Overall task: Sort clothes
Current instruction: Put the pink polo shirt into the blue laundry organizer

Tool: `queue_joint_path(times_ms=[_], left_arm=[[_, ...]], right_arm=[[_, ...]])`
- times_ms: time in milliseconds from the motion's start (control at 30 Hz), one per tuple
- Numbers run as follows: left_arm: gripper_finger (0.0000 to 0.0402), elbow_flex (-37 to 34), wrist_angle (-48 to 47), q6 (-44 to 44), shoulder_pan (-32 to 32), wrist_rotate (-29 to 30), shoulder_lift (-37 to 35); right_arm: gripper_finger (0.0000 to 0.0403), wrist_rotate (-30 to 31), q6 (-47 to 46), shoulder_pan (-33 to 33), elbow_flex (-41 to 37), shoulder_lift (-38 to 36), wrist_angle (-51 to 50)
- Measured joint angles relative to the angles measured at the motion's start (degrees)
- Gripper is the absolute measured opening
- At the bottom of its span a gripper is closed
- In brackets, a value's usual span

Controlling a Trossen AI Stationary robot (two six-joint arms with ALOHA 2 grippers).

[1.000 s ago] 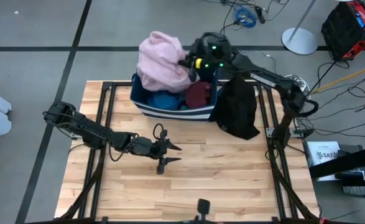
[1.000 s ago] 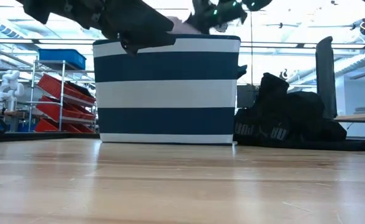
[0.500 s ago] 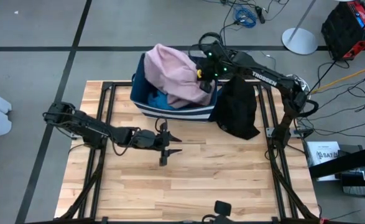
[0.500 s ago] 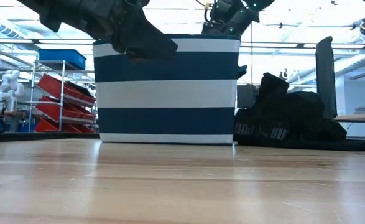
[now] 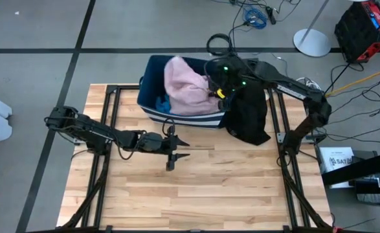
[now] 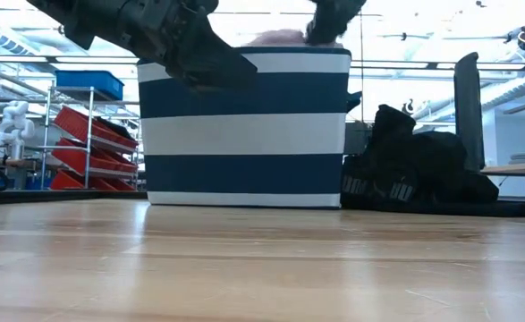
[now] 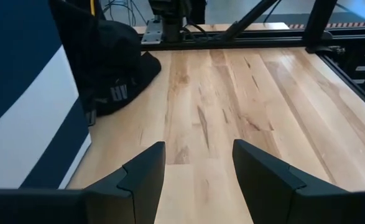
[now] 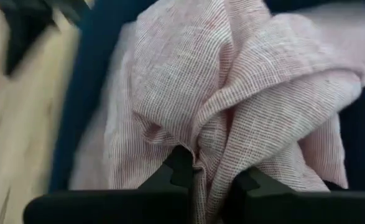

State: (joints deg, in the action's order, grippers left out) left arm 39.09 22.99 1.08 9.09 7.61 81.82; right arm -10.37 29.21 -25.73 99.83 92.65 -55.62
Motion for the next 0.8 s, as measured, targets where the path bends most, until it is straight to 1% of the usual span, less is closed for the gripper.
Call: queue_joint_path(times_ms=[133,300,400,567,700,800], left_arm=[[0.0199,0.0,0.0,0.0,-0.2,-0.2,0.0],[0.0199,0.0,-0.1,0.0,-0.1,-0.4,0.0],[0.0199,0.0,-0.1,0.1,-0.1,-0.4,0.0],[0.0199,0.0,-0.1,0.1,-0.1,-0.4,0.0],[0.0199,0.0,0.0,0.1,-0.1,-0.4,0.0],[0.0199,0.0,0.0,0.1,-0.1,-0.4,0.0]], right_arm=[[0.0027,-0.1,1.0,2.1,0.0,-2.3,4.0],[0.0027,-0.4,0.0,1.4,0.0,-1.1,8.9],[0.0027,-0.5,-1.3,0.0,0.0,3.0,12.8],[0.0027,-0.4,-3.5,-2.1,0.0,12.8,18.2],[0.0027,1.0,-4.7,-3.2,0.0,19.9,19.4],[0.0027,3.7,-5.0,-4.0,0.0,23.3,18.6]])
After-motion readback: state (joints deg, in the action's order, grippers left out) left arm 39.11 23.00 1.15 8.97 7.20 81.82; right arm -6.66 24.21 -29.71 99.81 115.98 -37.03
